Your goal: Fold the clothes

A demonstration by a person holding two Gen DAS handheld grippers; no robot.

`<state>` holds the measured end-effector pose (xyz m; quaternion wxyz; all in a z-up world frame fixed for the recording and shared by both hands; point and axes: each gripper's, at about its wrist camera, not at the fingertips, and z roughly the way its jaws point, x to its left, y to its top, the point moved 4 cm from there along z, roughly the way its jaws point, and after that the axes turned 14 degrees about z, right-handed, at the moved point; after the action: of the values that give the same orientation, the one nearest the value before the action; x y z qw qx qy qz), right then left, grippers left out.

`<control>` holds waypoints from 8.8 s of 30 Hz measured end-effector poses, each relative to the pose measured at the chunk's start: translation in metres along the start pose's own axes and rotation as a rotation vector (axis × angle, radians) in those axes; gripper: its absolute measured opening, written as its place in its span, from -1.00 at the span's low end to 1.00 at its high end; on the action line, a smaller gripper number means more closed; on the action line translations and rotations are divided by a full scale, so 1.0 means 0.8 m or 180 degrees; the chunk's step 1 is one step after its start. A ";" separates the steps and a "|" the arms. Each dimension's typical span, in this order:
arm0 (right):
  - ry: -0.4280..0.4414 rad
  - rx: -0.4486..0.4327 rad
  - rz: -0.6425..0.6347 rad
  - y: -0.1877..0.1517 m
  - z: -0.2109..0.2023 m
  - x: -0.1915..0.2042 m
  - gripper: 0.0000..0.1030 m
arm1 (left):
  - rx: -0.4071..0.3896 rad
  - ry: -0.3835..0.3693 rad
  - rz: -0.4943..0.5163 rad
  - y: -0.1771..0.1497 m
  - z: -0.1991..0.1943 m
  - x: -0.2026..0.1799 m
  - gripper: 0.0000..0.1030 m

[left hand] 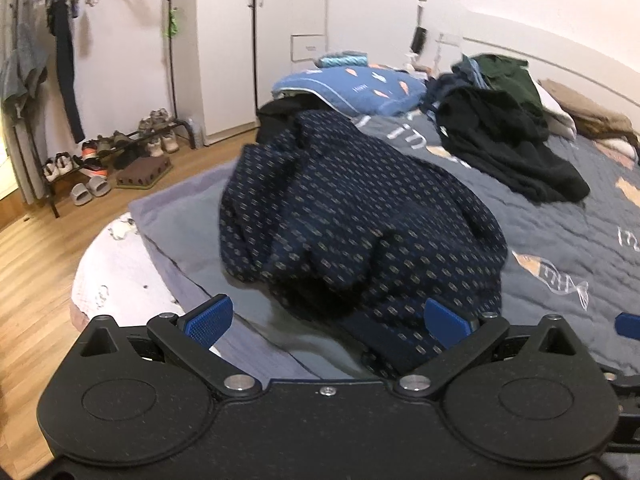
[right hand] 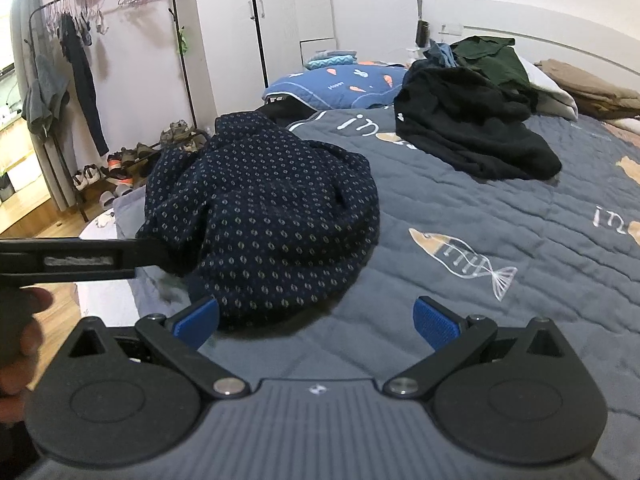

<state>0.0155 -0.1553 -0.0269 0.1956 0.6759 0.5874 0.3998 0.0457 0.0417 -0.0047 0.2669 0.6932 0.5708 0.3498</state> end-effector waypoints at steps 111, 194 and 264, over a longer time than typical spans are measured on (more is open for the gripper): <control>0.0148 -0.0766 0.1622 0.018 -0.176 -0.156 -0.83 | -0.0892 -0.1178 0.1829 0.001 -0.033 -0.156 -0.72; -0.1575 -0.0732 -0.1325 -0.103 -0.207 -0.269 -0.80 | -0.0210 -0.2231 0.2011 -0.004 0.017 -0.347 -0.21; -0.0936 -0.0889 0.0783 -0.061 -0.228 -0.342 -0.80 | -0.0542 -0.2478 0.2469 -0.032 0.009 -0.349 -0.69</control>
<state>-0.1531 -0.4414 -0.0375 0.3204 0.7597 0.4048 0.3953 0.0071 -0.2258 -0.0793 0.3648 0.9066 0.1027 0.1854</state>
